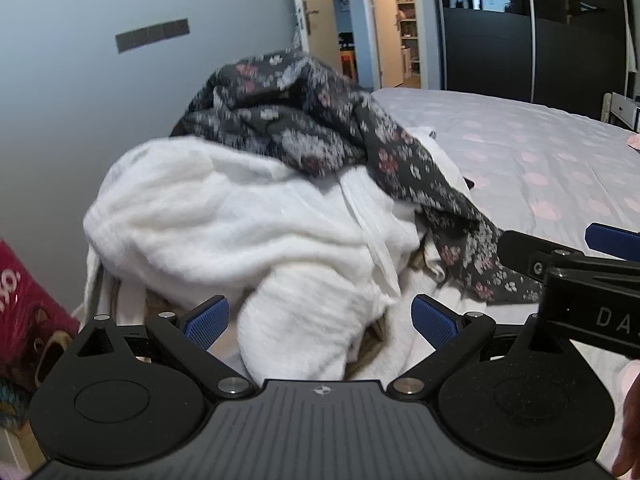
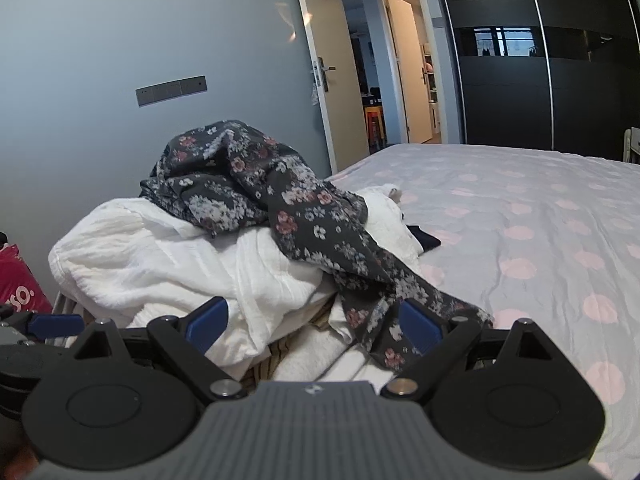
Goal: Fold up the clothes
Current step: 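Grasp the floral jeans with the left gripper while the right gripper grasps another part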
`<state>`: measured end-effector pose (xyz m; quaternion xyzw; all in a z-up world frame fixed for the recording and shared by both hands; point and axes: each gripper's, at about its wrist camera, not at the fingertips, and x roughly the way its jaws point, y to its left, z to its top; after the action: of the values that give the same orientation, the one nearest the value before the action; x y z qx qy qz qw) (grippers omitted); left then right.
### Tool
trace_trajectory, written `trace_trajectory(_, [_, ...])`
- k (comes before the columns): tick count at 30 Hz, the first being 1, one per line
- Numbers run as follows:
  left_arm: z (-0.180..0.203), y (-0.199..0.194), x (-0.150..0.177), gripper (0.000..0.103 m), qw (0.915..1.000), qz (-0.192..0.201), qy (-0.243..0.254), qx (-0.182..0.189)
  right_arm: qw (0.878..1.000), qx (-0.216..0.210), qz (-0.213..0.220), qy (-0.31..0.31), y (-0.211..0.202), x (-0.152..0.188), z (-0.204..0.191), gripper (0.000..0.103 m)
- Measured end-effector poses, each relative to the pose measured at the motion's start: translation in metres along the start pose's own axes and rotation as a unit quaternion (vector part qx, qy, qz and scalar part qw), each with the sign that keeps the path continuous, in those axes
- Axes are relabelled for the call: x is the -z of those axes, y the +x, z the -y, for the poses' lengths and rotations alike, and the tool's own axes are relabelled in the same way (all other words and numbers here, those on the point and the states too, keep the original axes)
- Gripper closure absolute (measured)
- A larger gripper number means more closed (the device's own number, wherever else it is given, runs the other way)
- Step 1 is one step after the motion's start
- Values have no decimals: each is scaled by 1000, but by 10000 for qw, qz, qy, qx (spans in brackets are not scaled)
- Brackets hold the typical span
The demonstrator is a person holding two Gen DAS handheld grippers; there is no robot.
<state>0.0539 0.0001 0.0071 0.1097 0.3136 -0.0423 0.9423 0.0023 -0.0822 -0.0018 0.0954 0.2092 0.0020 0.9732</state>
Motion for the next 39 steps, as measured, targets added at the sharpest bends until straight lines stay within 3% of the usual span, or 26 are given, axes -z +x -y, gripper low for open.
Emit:
trace_trajectory(5, [-16, 16, -27, 4, 9992, 59, 372, 124, 9999, 5, -139, -89, 23, -20, 3, 9])
trace_trajectory(9, [-29, 40, -52, 4, 9989, 8, 333, 342, 9988, 202, -176, -420, 52, -33, 2, 10])
trace_trajectory(15, [-36, 81, -83, 9, 9983, 60, 123, 575, 9976, 61, -343, -599, 100, -47, 0, 11])
trace_trajectory(18, [-39, 104, -93, 18, 9981, 11, -35, 615, 9971, -27, -392, -650, 128, -53, -3, 11])
trace_trajectory(20, [-42, 119, -96, 30, 9975, -116, -220, 669, 9965, -103, -400, -725, 145, -55, -8, 11])
trace_trajectory(23, [-42, 134, -100, 35, 9968, -215, -315, 707, 9954, -194, -394, -847, 170, -60, -15, 11])
trace_trajectory(29, [-47, 150, -105, 44, 9957, -277, -523, 708, 9949, -241, -503, -838, 205, -65, -19, 33])
trace_trajectory(32, [-48, 150, -107, 60, 9964, -251, -551, 600, 9937, -228, -593, -927, 214, -67, -22, 62])
trace_trajectory(34, [-53, 146, -107, 68, 9962, -202, -601, 590, 9933, -168, -601, -968, 213, -70, -24, 92])
trace_trajectory(36, [-58, 139, -108, 76, 9958, -82, -642, 640, 9930, 148, -433, -1092, 203, -75, -26, 99])
trace_trajectory(39, [-56, 116, -110, 91, 9963, 377, -361, 683, 9919, 510, -172, -1152, 179, -88, -21, 101])
